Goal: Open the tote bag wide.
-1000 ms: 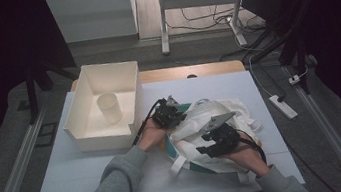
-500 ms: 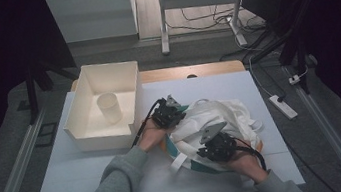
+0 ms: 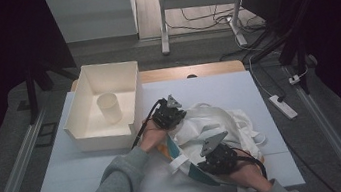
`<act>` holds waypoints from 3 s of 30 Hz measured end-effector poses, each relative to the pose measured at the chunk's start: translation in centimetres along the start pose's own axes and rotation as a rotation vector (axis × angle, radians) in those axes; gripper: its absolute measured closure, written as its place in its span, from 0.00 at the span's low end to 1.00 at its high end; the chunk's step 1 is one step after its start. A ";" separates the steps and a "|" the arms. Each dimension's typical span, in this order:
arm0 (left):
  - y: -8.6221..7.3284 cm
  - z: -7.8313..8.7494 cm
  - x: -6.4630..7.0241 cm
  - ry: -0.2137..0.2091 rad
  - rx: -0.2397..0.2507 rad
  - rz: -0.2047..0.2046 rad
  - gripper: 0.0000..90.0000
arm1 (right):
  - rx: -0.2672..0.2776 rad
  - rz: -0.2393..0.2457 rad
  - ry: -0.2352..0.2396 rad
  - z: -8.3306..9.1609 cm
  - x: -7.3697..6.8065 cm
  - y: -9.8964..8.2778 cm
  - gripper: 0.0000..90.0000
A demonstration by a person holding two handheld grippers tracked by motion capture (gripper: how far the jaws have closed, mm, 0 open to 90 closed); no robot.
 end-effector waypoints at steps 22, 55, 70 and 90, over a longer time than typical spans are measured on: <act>-0.2 -0.1 0.0 -0.030 -0.010 -0.008 0.95 | -0.022 -0.114 -0.334 3.1 9.2 0.5 0.59; -0.3 -0.3 0.1 -0.030 -0.011 0.002 0.96 | 0.152 -0.194 -0.472 4.0 16.4 1.4 0.98; -0.5 -0.5 0.2 -0.028 -0.020 -0.008 0.96 | 0.131 -0.255 -0.431 2.1 18.7 0.8 0.87; -0.7 -0.7 0.1 -0.028 -0.027 -0.006 0.95 | -0.059 -0.168 -0.232 -0.6 12.5 0.2 1.00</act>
Point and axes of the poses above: each handheld gripper's, and its own axes: z roughly backward along the jaws, y roughly out of its top, x roughly to its right, the point moved 7 cm from there along -z, roughly forward along the jaws, and after that the axes turned 9 degrees about y, right-handed, at the moved point
